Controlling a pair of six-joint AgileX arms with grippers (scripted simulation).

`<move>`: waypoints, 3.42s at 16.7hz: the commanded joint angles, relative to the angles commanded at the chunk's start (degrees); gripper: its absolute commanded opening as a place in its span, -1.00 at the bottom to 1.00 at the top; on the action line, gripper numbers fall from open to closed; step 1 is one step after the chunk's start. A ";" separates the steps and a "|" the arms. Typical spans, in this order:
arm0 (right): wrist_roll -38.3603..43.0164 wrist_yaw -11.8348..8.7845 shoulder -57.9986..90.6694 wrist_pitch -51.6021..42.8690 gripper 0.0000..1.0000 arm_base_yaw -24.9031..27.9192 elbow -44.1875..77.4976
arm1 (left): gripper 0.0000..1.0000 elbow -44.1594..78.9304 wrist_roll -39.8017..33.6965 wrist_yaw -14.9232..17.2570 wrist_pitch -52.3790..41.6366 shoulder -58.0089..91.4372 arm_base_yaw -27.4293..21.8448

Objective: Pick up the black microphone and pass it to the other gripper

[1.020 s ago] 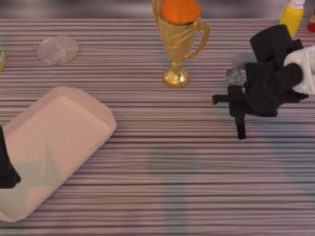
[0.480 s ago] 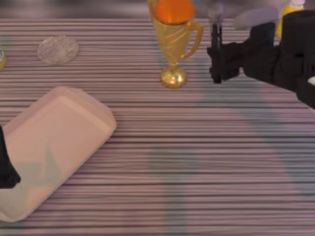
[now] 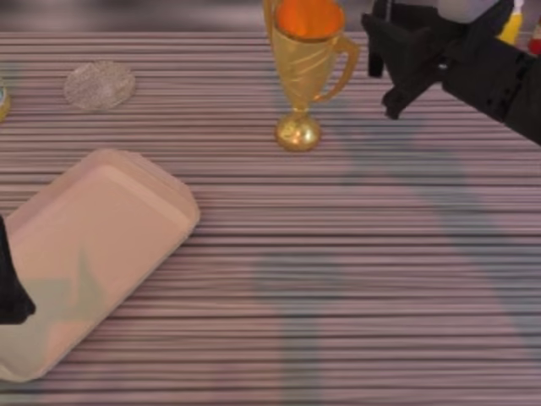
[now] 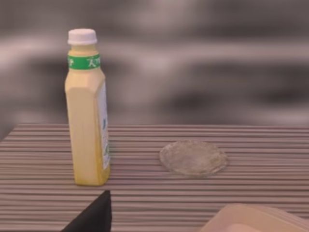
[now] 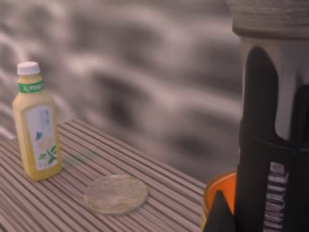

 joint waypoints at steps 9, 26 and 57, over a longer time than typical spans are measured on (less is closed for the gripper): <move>0.66 5.79 -2.03 -0.24 -1.00 5.91 -0.64 | 1.00 0.00 0.00 0.00 0.00 0.00 0.00; 1.67 16.30 -6.51 -0.48 -1.00 17.06 -2.43 | 1.00 0.00 0.00 0.00 0.00 0.00 0.00; 1.67 16.30 -6.51 -0.48 -1.00 17.06 -2.43 | 1.00 47.16 2.93 38.45 27.50 74.46 -20.96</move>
